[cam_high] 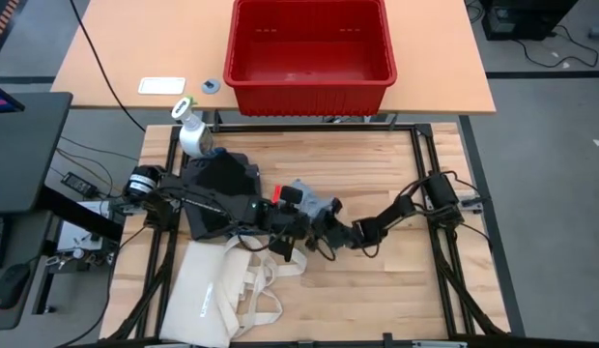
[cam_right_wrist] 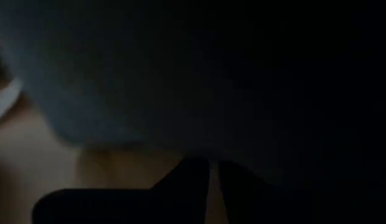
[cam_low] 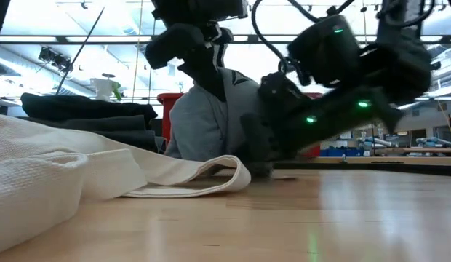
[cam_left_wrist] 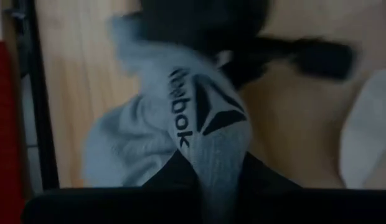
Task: Fold Laundry from Bin
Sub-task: Fold the gray shirt
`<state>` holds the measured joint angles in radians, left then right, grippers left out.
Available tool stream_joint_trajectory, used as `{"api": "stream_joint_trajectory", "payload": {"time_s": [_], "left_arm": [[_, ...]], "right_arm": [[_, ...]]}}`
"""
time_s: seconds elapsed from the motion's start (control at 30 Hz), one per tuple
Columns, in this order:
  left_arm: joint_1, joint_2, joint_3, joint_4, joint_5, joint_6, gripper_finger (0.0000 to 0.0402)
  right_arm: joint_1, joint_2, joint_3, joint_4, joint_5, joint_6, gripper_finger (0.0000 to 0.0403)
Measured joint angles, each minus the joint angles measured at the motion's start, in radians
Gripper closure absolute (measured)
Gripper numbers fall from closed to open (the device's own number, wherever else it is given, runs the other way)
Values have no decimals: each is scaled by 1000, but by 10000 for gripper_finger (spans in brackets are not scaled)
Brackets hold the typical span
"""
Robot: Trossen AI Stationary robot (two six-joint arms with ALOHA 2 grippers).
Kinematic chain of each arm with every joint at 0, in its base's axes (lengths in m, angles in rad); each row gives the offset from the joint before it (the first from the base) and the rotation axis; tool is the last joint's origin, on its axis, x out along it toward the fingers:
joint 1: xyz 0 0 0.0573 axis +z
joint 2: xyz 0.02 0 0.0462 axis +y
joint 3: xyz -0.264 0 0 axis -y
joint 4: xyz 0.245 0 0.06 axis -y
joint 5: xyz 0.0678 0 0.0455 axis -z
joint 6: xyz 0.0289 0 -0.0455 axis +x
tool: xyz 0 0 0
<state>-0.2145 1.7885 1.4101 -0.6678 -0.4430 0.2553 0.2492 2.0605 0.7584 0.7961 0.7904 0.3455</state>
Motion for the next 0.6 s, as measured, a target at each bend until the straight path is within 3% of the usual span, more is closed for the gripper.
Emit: {"api": "stream_joint_trajectory", "payload": {"time_s": [0.1, 0.17, 0.27, 0.37, 0.5, 0.6], "left_arm": [[-26, -2, 0, -15, 7, 25, 351], [-49, -17, 0, -47, -29, 56, 352], [-74, -62, 0, -65, -104, 108, 351], [-74, -113, 0, -78, -121, 133, 349], [-63, -182, 2, -105, -121, 122, 349], [-68, -232, 2, -171, -123, 97, 348]], "right_arm": [[-45, 0, 12, 91, -74, -103, 359], [-60, 0, 16, 170, -135, -182, 359], [-72, 0, 29, 262, -138, -286, 360], [-98, 0, 55, 335, -218, -367, 360], [-138, 0, 158, 305, -413, -413, 360], [-159, 0, 264, 185, -453, -463, 360]]}}
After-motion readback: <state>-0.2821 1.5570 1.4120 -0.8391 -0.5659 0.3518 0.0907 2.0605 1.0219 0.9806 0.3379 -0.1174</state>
